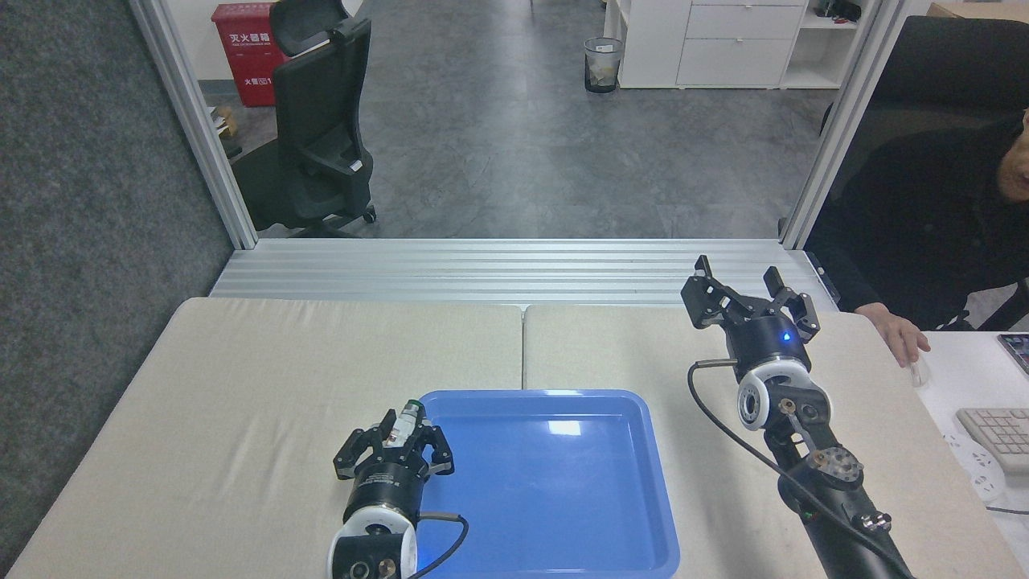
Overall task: Pick up switch part and place in tray
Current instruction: 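Carry the switch part with the left gripper over the blue tray, then lower the switch part into the blue tray and open the left gripper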
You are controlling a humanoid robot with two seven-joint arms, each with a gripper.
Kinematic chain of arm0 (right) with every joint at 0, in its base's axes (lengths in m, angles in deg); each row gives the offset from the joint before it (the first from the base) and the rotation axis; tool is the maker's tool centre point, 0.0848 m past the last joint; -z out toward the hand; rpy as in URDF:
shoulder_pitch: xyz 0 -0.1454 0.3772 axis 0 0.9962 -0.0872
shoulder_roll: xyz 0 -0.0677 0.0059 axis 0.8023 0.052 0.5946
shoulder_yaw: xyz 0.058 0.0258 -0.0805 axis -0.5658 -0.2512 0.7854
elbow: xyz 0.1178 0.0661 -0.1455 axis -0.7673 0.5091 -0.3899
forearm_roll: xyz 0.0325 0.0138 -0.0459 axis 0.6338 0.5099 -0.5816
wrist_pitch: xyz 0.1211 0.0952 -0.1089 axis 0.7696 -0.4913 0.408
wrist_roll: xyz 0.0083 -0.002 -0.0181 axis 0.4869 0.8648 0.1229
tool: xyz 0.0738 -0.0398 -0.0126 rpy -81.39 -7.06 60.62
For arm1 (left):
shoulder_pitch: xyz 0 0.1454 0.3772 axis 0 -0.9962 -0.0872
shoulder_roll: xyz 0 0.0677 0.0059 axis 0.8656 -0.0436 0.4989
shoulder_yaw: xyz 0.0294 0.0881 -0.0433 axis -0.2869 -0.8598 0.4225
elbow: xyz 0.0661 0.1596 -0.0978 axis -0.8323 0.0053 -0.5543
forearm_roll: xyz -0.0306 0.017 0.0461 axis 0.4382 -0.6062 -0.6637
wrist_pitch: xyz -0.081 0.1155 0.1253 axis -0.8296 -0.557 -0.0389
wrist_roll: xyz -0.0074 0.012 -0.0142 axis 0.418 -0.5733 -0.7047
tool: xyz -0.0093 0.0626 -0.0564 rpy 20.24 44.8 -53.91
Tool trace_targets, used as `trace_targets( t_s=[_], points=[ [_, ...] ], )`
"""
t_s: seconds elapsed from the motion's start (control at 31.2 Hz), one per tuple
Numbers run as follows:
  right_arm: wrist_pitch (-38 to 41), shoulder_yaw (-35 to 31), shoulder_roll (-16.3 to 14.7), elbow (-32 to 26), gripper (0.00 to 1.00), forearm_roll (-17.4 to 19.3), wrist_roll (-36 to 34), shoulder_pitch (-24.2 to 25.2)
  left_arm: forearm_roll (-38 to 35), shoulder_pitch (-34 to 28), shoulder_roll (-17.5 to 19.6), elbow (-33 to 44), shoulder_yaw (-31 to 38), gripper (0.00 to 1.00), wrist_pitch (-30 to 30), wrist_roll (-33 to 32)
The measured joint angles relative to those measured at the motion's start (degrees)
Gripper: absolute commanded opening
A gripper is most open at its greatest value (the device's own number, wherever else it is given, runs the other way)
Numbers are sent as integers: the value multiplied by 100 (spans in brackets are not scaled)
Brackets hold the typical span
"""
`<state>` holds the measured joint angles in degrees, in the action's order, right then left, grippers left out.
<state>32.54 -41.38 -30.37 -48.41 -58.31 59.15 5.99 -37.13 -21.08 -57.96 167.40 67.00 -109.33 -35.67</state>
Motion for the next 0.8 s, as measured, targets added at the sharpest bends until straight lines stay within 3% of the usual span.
trace_targets(
  t_s=[0.19,0.29,0.32,0.35,0.42,0.45,0.8],
  points=[
    [0,2,1,0,100,0,0,2,-11,-7,-115,-66,-532,10,-97,-93],
    [0,3,2,0,100,0,0,2,-14,-8,-165,-137,-748,19,-112,-99],
    [0,3,2,0,100,0,0,2,-15,-9,-178,-158,-806,28,-118,-102],
    [0,4,2,0,100,0,0,2,-15,-9,-190,-179,-869,46,-140,-108],
    [0,4,2,0,100,0,0,2,-2,-9,-212,-217,-980,94,-187,-113],
    [0,5,2,0,100,0,0,2,6,-9,-223,-233,-1028,100,-219,-114],
    [-58,3,6,0,100,-5,0,2,67,149,-311,-229,-1344,100,-334,121]
  ],
)
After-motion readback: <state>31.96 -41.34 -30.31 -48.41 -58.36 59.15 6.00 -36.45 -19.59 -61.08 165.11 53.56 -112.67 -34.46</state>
